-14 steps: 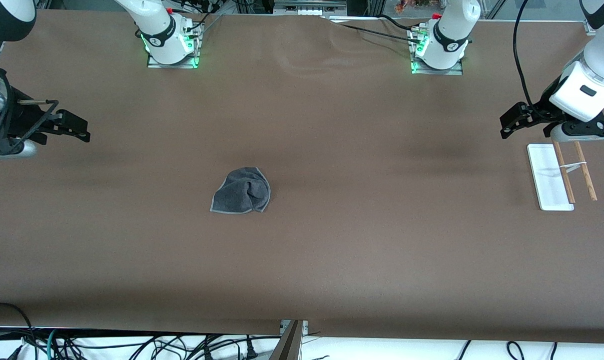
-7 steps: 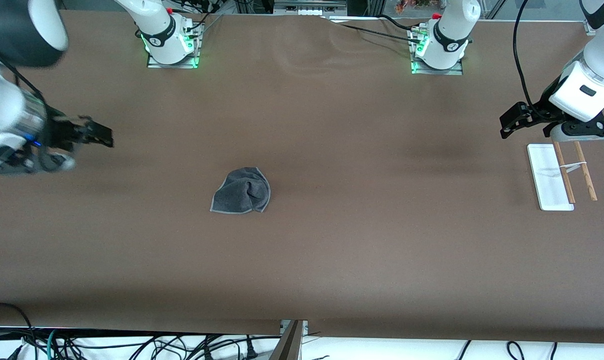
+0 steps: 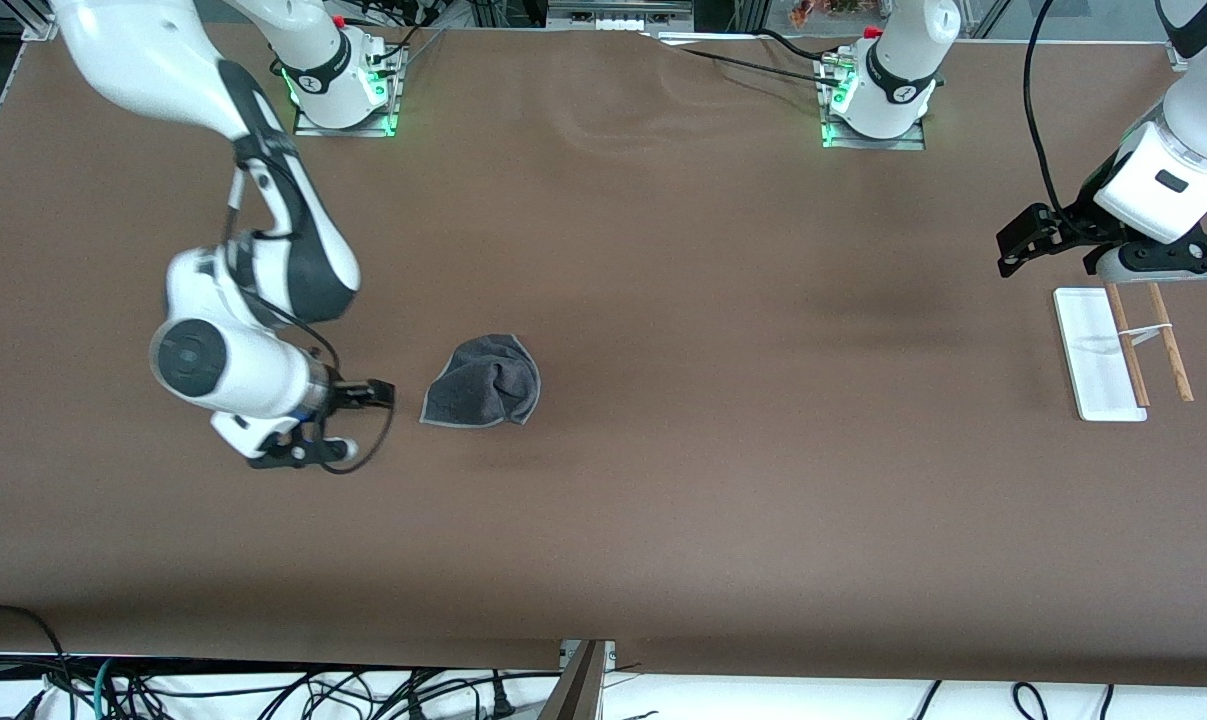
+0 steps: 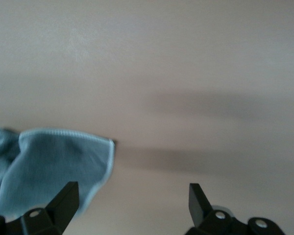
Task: Pass towel and hang on rack
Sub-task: 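Lower the open right gripper onto the towel edge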
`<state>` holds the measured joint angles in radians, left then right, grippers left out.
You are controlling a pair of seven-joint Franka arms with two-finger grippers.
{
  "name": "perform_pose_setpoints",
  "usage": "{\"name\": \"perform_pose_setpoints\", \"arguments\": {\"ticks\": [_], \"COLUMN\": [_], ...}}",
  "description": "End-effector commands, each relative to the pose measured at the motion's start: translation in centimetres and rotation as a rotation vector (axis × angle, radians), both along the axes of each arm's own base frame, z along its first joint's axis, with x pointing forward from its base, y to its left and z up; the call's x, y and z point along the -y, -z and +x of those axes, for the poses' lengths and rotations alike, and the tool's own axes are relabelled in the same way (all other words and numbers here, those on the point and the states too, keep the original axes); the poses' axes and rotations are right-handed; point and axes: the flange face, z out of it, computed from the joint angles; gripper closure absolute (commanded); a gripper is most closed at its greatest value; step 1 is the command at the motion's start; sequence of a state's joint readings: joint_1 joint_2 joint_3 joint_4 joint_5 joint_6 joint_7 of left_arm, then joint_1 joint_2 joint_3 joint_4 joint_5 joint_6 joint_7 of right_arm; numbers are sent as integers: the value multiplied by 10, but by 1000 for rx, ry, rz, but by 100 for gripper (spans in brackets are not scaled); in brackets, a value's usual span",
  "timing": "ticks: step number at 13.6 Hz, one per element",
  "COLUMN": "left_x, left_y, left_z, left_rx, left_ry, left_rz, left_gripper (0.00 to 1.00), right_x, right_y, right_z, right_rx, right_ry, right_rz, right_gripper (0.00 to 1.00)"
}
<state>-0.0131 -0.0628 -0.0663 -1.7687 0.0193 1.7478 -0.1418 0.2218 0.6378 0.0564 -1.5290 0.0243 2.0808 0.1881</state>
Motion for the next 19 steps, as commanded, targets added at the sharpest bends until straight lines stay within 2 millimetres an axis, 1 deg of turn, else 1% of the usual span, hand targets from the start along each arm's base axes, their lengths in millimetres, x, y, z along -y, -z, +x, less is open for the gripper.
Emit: {"name": "perform_pose_setpoints", "arguments": {"ticks": [1, 3, 4, 9, 11, 12, 13, 16, 18, 19], "left_x": [2, 1, 2, 1, 1, 1, 1, 1, 1, 1], "left_y": [-6, -6, -6, -6, -6, -6, -6, -6, -6, -6], "left_z": [1, 1, 1, 1, 1, 1, 1, 1, 1, 1], "left_rx": [-4, -5, -5, -4, -4, -4, -4, -6, -6, -6], "left_ry": [23, 23, 24, 23, 23, 23, 23, 23, 23, 23], "left_rz": [-6, -6, -6, -6, -6, -6, -6, -6, -6, -6], "left_gripper": [0, 0, 0, 0, 0, 0, 0, 0, 0, 0], "right_x": [-27, -43, -44, -41, -39, -41, -42, -43, -42, -42], "right_y": [22, 36, 40, 80, 91, 93, 94, 99, 102, 103], "right_z": [-1, -11, -12, -14, -13, -13, -14, -16, -18, -18], "right_rx": [6, -7, -10, 1, 1, 1, -3, -10, -11, -10], "right_ry": [45, 59, 62, 76, 86, 98, 103, 104, 103, 106], "right_rz": [10, 3, 1, 6, 13, 27, 33, 31, 31, 32], "right_gripper": [1, 1, 1, 2, 6, 7, 10, 23, 36, 46]}}
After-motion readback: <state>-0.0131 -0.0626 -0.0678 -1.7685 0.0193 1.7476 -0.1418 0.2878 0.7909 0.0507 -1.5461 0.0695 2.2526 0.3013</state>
